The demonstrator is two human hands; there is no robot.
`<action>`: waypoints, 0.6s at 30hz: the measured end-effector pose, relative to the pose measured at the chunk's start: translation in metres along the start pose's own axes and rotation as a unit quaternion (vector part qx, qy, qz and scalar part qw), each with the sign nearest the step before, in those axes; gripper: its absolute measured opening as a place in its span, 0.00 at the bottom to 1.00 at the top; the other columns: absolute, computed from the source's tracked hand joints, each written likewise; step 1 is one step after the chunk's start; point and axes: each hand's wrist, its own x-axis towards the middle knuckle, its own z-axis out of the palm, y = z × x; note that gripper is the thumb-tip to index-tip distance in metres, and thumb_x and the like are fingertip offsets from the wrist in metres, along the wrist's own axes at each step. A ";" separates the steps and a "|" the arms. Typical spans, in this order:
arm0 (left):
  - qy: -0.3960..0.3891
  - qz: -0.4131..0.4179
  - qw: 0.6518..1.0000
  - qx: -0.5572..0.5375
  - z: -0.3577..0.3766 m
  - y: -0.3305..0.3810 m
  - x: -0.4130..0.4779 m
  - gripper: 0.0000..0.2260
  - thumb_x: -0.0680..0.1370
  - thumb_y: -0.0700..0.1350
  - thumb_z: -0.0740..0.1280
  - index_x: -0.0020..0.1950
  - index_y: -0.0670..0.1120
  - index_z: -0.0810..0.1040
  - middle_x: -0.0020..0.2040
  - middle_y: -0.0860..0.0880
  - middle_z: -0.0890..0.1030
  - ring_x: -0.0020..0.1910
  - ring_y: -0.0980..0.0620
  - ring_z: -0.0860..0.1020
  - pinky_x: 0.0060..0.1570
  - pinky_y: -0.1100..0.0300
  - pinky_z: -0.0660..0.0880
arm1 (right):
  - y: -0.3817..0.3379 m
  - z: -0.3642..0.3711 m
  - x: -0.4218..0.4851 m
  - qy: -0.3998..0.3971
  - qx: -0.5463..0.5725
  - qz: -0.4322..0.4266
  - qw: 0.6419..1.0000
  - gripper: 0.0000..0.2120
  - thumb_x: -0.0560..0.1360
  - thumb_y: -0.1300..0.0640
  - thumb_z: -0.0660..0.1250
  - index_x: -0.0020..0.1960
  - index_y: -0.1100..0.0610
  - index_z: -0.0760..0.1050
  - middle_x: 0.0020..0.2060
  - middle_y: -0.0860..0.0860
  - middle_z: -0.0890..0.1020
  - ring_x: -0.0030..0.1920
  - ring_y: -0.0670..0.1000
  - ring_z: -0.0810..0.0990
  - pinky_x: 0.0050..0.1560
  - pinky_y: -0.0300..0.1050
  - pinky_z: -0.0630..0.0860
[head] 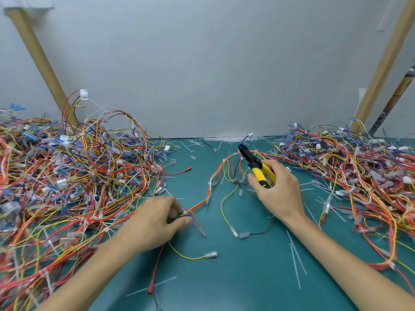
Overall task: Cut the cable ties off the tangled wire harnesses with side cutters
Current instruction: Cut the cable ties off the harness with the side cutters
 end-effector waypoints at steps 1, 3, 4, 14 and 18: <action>0.031 -0.011 0.999 -0.015 0.005 0.004 0.002 0.10 0.77 0.57 0.67 0.50 0.51 0.78 0.40 0.57 0.78 0.39 0.59 0.74 0.40 0.63 0.68 | -0.002 -0.002 -0.002 0.000 0.013 -0.013 1.000 0.10 0.71 0.43 0.70 0.47 0.46 0.73 0.37 0.43 0.77 0.37 0.44 0.73 0.39 0.41 0.68; 0.063 -0.036 0.997 -0.036 0.012 0.010 0.008 0.08 0.78 0.53 0.67 0.47 0.50 0.80 0.36 0.56 0.80 0.37 0.57 0.76 0.38 0.63 0.69 | -0.005 -0.004 -0.004 0.005 0.047 -0.027 0.999 0.09 0.71 0.42 0.68 0.40 0.45 0.72 0.30 0.43 0.75 0.34 0.43 0.74 0.34 0.33 0.65; 0.065 -0.044 0.995 -0.056 0.014 0.013 0.012 0.07 0.78 0.51 0.67 0.45 0.49 0.80 0.33 0.57 0.79 0.35 0.58 0.77 0.36 0.65 0.68 | -0.006 -0.005 -0.004 0.007 0.069 -0.027 0.997 0.10 0.72 0.42 0.67 0.37 0.45 0.72 0.28 0.44 0.74 0.32 0.44 0.74 0.33 0.31 0.65; -0.078 -0.165 0.790 -0.585 0.019 0.036 0.046 0.12 0.84 0.42 0.59 0.48 0.36 0.77 0.37 0.43 0.84 0.32 0.52 0.84 0.33 0.65 0.79 | -0.014 -0.004 -0.006 -0.080 0.385 0.110 0.913 0.17 0.73 0.46 0.65 0.45 0.61 0.78 0.32 0.58 0.81 0.30 0.59 0.81 0.31 0.51 0.79; -0.063 -0.163 0.744 -0.645 0.023 0.029 0.061 0.15 0.84 0.42 0.56 0.47 0.34 0.77 0.34 0.43 0.84 0.31 0.51 0.83 0.31 0.65 0.79 | -0.011 -0.007 -0.002 -0.142 0.429 0.177 0.874 0.20 0.72 0.44 0.63 0.41 0.62 0.77 0.29 0.60 0.79 0.25 0.58 0.78 0.27 0.44 0.76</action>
